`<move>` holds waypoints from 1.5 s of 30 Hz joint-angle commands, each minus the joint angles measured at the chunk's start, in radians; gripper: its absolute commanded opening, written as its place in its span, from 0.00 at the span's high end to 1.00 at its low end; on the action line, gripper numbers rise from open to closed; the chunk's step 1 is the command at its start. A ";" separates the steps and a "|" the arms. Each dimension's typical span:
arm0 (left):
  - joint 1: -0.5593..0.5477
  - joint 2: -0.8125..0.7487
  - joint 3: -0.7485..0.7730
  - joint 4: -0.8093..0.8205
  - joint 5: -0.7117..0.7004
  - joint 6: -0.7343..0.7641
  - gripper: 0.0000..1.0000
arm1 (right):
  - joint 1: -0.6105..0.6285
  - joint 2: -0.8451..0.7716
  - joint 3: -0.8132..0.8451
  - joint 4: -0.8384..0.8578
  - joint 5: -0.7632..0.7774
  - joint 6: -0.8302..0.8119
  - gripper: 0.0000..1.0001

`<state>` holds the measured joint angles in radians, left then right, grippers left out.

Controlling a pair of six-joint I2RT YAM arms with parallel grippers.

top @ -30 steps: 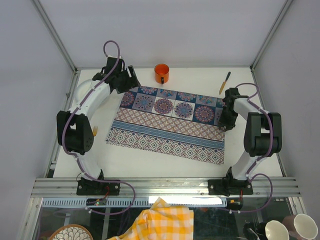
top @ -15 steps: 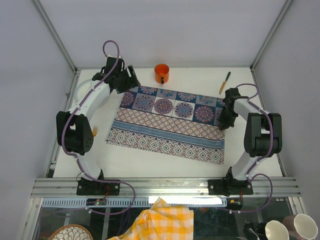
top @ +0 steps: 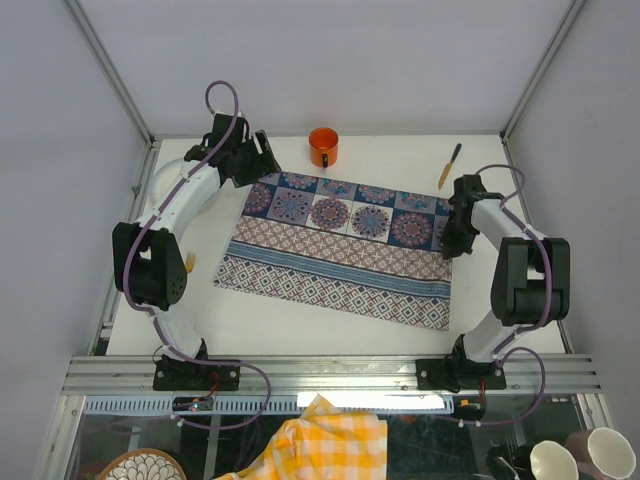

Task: Set the dinner table for one person
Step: Adjust the napkin at the center of the board.

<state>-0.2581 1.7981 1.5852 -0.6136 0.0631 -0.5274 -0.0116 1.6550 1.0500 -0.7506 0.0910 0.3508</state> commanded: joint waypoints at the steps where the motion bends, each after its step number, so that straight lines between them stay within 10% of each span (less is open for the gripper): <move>1: 0.003 -0.033 0.019 0.028 0.029 -0.009 0.29 | -0.007 -0.101 0.064 -0.049 0.047 0.012 1.00; 30: 0.004 -0.039 0.007 0.023 0.045 -0.005 0.29 | -0.031 -0.028 0.060 -0.023 0.061 0.003 1.00; 36: 0.005 -0.034 0.010 0.024 0.049 -0.006 0.29 | -0.031 -0.067 0.073 -0.042 0.087 0.011 0.68; 41: 0.004 -0.028 0.011 0.023 0.059 -0.015 0.29 | -0.031 -0.124 0.075 -0.067 0.104 0.032 0.04; 45: 0.004 -0.026 0.003 0.023 0.063 -0.020 0.29 | -0.030 -0.169 0.012 -0.052 0.075 0.052 0.00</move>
<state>-0.2581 1.7981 1.5848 -0.6144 0.0978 -0.5350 -0.0360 1.5707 1.1027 -0.8139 0.1604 0.3702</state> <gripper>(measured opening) 0.709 0.989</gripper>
